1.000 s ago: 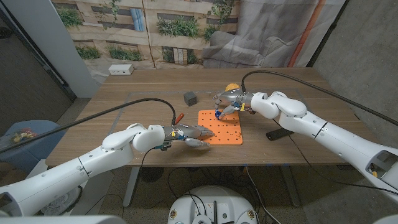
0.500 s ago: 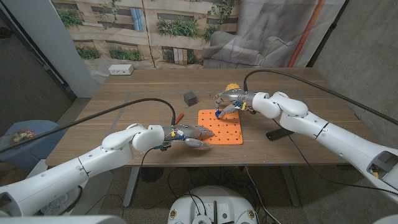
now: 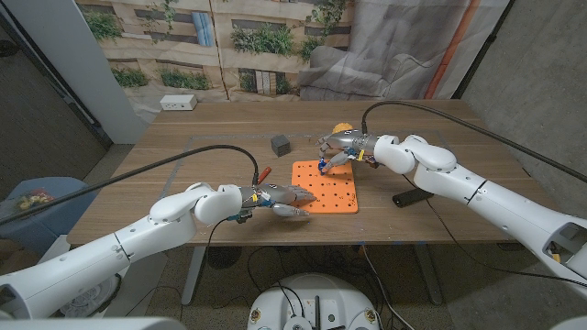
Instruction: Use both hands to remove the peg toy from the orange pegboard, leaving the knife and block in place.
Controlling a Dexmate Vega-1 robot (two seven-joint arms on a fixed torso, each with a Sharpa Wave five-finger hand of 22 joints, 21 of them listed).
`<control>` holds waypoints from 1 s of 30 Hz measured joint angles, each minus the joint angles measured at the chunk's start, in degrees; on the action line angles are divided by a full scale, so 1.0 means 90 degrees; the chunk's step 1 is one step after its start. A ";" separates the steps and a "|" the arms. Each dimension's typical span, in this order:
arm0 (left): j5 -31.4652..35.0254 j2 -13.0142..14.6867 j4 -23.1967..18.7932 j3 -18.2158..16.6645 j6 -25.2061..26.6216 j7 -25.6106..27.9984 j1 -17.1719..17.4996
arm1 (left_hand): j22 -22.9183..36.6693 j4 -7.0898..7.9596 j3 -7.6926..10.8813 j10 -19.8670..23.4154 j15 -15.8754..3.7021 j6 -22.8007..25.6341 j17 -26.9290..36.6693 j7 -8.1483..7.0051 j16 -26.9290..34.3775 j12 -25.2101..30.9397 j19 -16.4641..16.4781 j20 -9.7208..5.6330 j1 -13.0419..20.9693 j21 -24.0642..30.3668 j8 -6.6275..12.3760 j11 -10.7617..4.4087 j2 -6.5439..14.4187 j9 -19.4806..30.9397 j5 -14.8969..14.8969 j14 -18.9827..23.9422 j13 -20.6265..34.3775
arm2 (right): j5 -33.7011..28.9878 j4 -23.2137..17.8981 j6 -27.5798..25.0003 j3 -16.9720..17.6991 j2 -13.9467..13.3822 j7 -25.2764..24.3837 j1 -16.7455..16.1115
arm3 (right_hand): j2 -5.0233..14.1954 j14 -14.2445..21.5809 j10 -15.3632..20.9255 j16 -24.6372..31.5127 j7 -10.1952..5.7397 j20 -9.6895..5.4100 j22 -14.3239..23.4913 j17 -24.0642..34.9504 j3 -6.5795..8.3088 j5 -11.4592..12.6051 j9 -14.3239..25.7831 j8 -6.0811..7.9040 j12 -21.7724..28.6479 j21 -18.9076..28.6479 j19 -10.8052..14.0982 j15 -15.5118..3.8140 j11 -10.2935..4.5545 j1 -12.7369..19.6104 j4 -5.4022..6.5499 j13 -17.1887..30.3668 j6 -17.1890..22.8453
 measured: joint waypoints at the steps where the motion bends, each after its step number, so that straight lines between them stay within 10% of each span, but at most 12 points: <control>1: -0.0006 0.0000 0.0000 0.0000 0.0002 0.0000 0.0000 | 0.0000 0.0000 0.0000 0.0000 0.0000 0.0000 -0.0003 0.0000 0.0000 0.0000 0.0000 0.0000 0.0000 0.0000 -0.0002 0.0000 0.0000 0.0000 0.0000 0.0000 0.0000 | 0.0014 0.0000 0.0000 0.0008 -0.0002 -0.0002 -0.0001 | 0.0000 0.0000 0.0000 0.0000 0.0000 0.0000 0.0000 0.0000 0.0000 0.0000 0.0000 0.0000 0.0000 0.0000 0.0000 0.0000 0.0000 0.0000 0.0000 0.0000 0.0000; 30: -0.0092 -0.0061 0.0101 0.0058 0.0017 -0.0001 -0.0110 | 0.0000 0.0000 0.0000 0.0001 -0.0010 0.0023 -0.0009 0.0021 0.0000 0.0000 -0.0001 -0.0001 0.0000 0.0000 -0.0021 -0.0001 0.0000 0.0001 0.0000 0.0009 0.0006 | 0.0510 0.0218 0.0159 0.0067 0.0007 -0.0094 0.0092 | 0.0017 0.0046 0.0034 0.0051 0.0035 0.0000 0.0001 -0.0002 -0.0009 0.0030 0.0000 0.0004 -0.0001 -0.0045 -0.0001 -0.0045 -0.0035 -0.0017 -0.0009 0.0000 0.0032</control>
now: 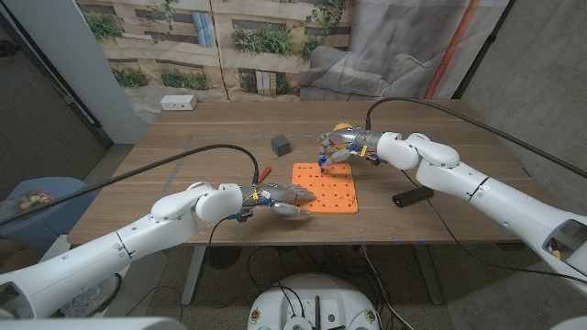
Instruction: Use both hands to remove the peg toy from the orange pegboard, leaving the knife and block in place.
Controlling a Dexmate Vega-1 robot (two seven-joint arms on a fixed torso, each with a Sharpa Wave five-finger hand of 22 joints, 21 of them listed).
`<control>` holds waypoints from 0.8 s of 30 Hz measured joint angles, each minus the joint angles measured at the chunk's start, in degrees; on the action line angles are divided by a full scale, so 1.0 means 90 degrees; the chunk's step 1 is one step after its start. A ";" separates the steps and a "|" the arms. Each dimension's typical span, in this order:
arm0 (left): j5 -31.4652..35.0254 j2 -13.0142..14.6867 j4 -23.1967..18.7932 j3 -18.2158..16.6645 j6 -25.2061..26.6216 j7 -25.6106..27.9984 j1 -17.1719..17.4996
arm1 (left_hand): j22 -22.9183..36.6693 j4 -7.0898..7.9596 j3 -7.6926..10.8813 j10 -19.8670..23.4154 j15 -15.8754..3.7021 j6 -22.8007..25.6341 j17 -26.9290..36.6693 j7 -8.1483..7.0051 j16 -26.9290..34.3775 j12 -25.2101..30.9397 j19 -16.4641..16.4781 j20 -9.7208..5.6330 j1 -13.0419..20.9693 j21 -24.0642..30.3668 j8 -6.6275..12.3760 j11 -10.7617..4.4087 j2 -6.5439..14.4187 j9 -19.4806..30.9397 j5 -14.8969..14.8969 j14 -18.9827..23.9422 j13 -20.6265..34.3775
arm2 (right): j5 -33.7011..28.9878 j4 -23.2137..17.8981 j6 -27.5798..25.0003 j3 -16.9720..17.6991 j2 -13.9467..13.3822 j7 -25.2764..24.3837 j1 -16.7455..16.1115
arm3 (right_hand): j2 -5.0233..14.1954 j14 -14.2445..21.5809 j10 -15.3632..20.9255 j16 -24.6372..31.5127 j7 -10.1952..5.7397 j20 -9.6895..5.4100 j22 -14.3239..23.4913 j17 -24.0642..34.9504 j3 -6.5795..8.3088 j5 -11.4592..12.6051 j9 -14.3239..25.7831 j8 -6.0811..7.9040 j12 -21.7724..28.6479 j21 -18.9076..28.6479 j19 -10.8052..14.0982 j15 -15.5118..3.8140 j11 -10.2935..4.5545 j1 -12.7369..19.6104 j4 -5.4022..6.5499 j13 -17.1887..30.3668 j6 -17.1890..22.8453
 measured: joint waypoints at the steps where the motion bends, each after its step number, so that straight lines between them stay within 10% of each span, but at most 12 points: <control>1: -0.0001 -0.0001 0.0001 0.0001 0.0000 0.0000 -0.0001 | 0.0000 0.0000 0.0000 0.0000 0.0000 0.0000 0.0000 0.0000 0.0000 0.0000 0.0000 0.0000 0.0000 0.0000 0.0000 0.0000 0.0000 0.0000 0.0000 0.0000 0.0000 | 0.0004 0.0000 0.0001 0.0000 -0.0001 0.0000 0.0003 | 0.0000 0.0000 0.0000 0.0000 0.0000 0.0000 0.0000 0.0000 0.0000 0.0000 0.0000 0.0000 -0.0012 0.0000 0.0000 0.0000 0.0000 0.0000 0.0000 0.0000 0.0000; 24: -0.0017 -0.0029 0.0072 0.0032 -0.0011 -0.0092 -0.0111 | 0.0000 -0.0026 0.0026 0.0001 -0.0024 0.0035 0.0001 -0.0035 0.0000 -0.0028 0.0057 -0.0058 0.0000 0.0000 0.0012 -0.0002 0.0000 -0.0006 0.0001 0.0022 -0.0005 | 0.0168 -0.0405 -0.0144 0.0261 -0.0201 -0.0058 -0.0078 | -0.0002 -0.0025 -0.0001 0.0000 -0.0001 0.0000 0.0000 0.0030 -0.0044 -0.0002 0.0000 0.0001 -0.0030 0.0000 0.0000 0.0025 0.0001 0.0002 0.0009 0.0000 -0.0001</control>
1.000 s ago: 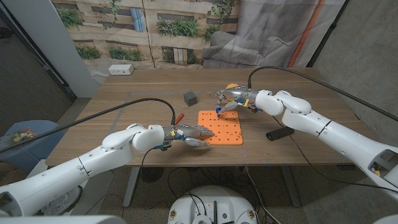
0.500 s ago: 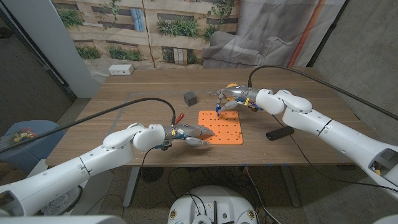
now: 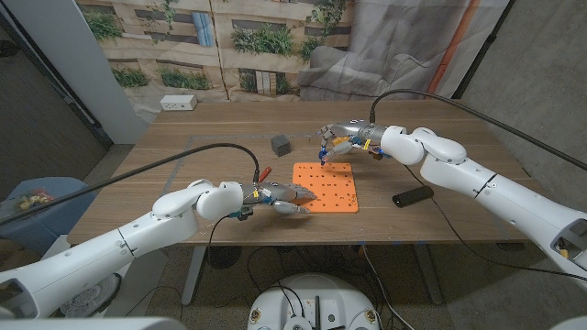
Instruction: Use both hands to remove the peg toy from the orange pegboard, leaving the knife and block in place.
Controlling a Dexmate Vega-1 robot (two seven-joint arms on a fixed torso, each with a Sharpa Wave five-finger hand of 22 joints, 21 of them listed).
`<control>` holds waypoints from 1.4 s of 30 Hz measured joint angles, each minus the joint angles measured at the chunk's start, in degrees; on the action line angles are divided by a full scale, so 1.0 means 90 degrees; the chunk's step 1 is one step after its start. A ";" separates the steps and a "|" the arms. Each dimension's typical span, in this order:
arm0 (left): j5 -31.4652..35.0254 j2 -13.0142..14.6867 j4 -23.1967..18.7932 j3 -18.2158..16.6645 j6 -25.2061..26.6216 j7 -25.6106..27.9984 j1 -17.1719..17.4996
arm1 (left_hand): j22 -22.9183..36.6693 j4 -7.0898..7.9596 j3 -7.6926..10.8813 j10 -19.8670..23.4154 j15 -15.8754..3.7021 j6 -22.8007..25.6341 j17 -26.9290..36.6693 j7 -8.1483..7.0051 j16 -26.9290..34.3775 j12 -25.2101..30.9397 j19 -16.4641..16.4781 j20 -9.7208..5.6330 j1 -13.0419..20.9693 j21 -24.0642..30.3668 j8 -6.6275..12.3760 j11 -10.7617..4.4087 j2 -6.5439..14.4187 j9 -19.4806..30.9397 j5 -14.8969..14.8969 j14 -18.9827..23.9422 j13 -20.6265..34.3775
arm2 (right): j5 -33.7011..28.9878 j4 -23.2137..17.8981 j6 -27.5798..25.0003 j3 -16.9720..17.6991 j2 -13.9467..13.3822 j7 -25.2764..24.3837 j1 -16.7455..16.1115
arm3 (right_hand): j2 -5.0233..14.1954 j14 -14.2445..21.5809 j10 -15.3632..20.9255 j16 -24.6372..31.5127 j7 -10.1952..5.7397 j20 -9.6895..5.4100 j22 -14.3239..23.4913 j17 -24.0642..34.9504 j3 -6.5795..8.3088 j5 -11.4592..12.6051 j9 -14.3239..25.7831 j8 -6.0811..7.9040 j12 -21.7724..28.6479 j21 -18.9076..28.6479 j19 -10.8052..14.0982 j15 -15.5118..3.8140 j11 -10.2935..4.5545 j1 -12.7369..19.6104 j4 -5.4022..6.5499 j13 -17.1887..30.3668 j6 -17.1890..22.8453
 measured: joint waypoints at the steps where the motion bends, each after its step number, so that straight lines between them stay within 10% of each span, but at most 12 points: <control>1: 0.0001 0.0000 0.0005 0.0000 -0.0020 -0.0009 -0.0005 | 0.0000 0.0000 0.0000 0.0023 0.0000 0.0000 0.0000 0.0001 0.0000 0.0001 0.0000 0.0000 0.0000 0.0000 0.0011 -0.0023 0.0000 0.0000 0.0000 0.0000 0.0000 | 0.0005 -0.0037 -0.0015 0.0027 -0.0024 -0.0003 -0.0013 | 0.0000 0.0000 0.0000 0.0000 0.0000 0.0000 0.0000 0.0000 0.0000 0.0000 0.0000 0.0001 0.0000 0.0000 0.0000 0.0000 0.0000 0.0000 0.0000 0.0000 0.0000; 42: 0.0122 0.0140 -0.0143 -0.0166 -0.0131 0.0111 0.0116 | 0.0003 -0.0035 0.0035 0.0151 -0.0002 0.0116 0.0038 0.0025 0.0077 0.0027 0.0108 -0.0038 0.0000 0.0050 -0.0012 0.0016 0.0000 0.0021 0.0003 0.0069 -0.0003 | -0.0185 -0.0763 -0.1100 0.0614 -0.0622 -0.0133 -0.0458 | -0.0001 0.0001 0.0023 0.0000 -0.0023 0.0000 0.0000 -0.0002 -0.0027 0.0000 0.0000 0.0057 -0.0050 -0.0036 0.0000 -0.0001 0.0023 0.0001 -0.0027 0.0000 -0.0023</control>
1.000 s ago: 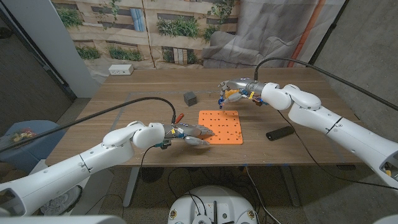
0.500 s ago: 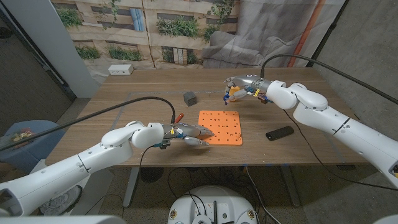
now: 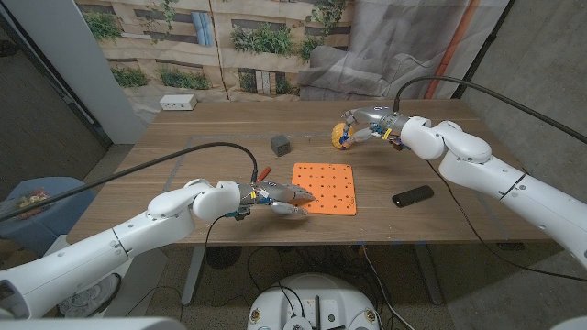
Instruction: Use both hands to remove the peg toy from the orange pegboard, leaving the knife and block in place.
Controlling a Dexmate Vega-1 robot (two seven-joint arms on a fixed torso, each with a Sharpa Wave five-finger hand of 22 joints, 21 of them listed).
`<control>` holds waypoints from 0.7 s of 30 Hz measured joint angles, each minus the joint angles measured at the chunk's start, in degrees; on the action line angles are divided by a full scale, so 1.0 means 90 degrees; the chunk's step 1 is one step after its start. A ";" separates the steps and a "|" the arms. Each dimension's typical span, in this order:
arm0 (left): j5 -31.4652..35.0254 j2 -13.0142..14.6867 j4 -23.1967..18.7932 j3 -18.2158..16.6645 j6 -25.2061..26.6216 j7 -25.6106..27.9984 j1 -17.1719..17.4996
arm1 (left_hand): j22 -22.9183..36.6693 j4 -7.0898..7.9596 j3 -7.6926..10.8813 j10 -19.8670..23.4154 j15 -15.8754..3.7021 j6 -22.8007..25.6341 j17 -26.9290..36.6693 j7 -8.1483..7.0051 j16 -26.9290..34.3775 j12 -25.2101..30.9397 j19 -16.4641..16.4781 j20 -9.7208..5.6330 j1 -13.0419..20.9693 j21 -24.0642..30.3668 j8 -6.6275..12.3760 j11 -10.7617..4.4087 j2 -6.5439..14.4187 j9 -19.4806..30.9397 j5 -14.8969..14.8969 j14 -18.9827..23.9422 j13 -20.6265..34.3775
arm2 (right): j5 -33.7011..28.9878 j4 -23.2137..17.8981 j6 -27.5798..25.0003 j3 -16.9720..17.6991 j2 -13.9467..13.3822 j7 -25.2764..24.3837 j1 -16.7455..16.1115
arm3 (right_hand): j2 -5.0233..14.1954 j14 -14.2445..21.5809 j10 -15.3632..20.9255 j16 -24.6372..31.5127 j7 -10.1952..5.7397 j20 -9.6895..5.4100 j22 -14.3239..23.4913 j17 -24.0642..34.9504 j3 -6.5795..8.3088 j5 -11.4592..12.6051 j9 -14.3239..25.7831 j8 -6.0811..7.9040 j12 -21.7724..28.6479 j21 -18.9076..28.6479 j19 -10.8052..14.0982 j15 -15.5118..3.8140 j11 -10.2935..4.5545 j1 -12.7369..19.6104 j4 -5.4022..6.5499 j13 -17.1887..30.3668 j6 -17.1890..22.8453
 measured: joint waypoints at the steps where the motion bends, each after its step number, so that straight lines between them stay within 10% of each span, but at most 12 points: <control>1: 0.0011 0.0001 -0.0009 -0.0012 -0.0005 0.0021 0.0011 | 0.0000 0.0000 0.0000 0.0019 0.0012 0.0010 0.0000 0.0010 -0.0017 0.0000 0.0009 -0.0005 0.0000 0.0001 0.0000 0.0019 0.0000 0.0002 0.0000 0.0033 0.0000 | -0.0007 -0.0004 -0.0042 0.0004 -0.0015 0.0002 -0.0005 | 0.0000 0.0000 0.0000 0.0000 0.0000 0.0000 0.0000 0.0000 0.0000 0.0000 0.0000 0.0000 0.0000 0.0000 0.0000 0.0000 0.0000 0.0000 0.0000 0.0000 0.0000; 21: 0.0195 -0.0069 -0.0018 -0.0175 -0.0086 0.0527 0.0050 | 0.0017 -0.0027 0.0027 0.0061 0.0119 0.0053 -0.0001 -0.0017 -0.0005 0.0026 0.0213 0.0133 0.0009 0.0068 0.0048 0.0059 -0.0009 -0.0004 0.0000 0.0163 0.0020 | -0.0265 -0.0011 -0.0595 -0.0039 -0.0132 0.0112 -0.0030 | -0.0002 -0.0081 0.0000 -0.0044 -0.0057 0.0000 0.0000 0.0000 -0.0026 -0.0021 0.0000 -0.0017 -0.0054 -0.0025 0.0000 0.0081 0.0000 0.0084 -0.0026 0.0000 -0.0057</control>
